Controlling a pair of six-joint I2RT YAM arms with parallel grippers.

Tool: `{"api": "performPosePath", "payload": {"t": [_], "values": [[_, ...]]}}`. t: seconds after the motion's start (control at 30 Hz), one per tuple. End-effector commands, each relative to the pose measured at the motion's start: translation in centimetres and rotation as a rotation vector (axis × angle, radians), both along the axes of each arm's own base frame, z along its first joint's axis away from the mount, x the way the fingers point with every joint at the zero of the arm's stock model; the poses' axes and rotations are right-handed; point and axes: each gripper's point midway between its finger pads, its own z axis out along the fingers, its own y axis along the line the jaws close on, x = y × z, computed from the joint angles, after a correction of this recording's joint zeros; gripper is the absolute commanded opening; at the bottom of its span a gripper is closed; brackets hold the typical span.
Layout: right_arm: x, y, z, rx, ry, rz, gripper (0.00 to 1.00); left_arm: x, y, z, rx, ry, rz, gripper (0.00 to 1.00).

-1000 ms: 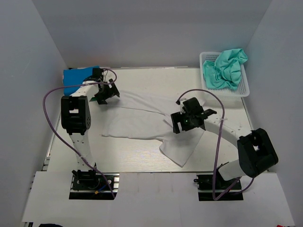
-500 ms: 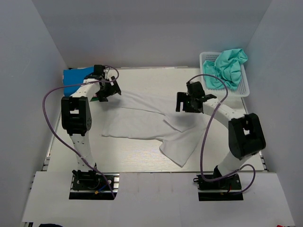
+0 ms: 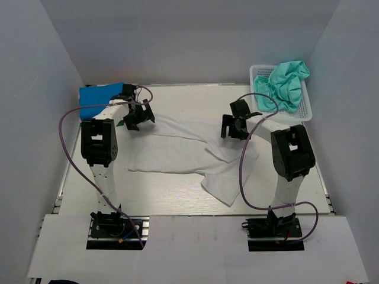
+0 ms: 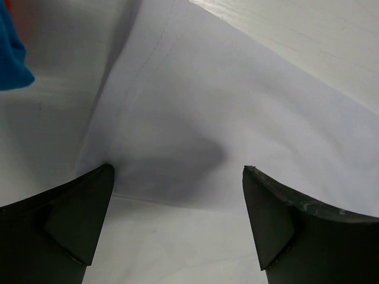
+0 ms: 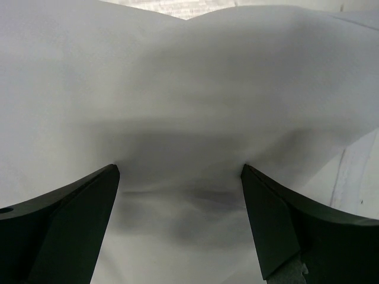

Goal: Fold and stack the t-shirts
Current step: Fold the flattened tshirt in 1/3 of the way

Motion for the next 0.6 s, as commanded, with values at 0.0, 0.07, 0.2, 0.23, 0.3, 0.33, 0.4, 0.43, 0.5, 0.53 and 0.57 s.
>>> {"api": "performPosePath", "payload": {"t": [0.0, 0.07, 0.2, 0.23, 0.3, 0.33, 0.4, 0.43, 0.5, 0.53, 0.57], "values": [[2.3, 0.3, -0.8, -0.018, -0.038, 0.024, 0.9, -0.7, 1.1, -0.4, 0.018, 0.015, 0.013, 1.0], [3.4, 0.7, -1.0, -0.026, -0.049, 0.036, 0.9, -0.7, 1.5, -0.9, 0.019, 0.025, 0.022, 1.0], [6.3, 0.7, -1.2, -0.069, -0.082, 0.072, 0.9, -0.7, 2.5, -1.8, 0.07, 0.051, 0.045, 1.0], [7.7, 1.2, -1.1, -0.069, -0.097, 0.077, 0.9, -0.9, 2.5, -2.4, 0.071, 0.064, 0.045, 1.0], [8.4, 1.0, -1.4, -0.078, -0.099, 0.08, 0.9, -0.4, 2.5, -2.2, 0.071, 0.058, 0.045, 1.0], [9.3, 1.5, -1.0, -0.073, -0.119, 0.099, 0.9, 0.0, 2.5, -1.8, 0.07, 0.046, 0.045, 1.0], [9.9, 1.4, -0.9, -0.071, -0.132, 0.109, 0.9, 0.4, 2.6, -1.4, 0.077, 0.033, 0.05, 1.0], [10.7, 1.5, -0.2, -0.062, -0.154, 0.108, 0.9, 0.8, 2.8, -1.1, 0.086, 0.021, 0.055, 1.0], [11.2, 1.8, 0.5, -0.057, -0.174, 0.123, 0.9, 1.1, 2.7, -0.7, 0.085, 0.008, 0.055, 1.0], [11.3, 2.2, 0.8, -0.043, -0.185, 0.14, 0.9, 1.3, 2.7, 0.0, 0.084, -0.007, 0.056, 1.0], [11.5, 2.6, 1.9, -0.029, -0.215, 0.15, 0.9, 1.1, 2.7, 0.5, 0.083, -0.013, 0.056, 1.0]]}}
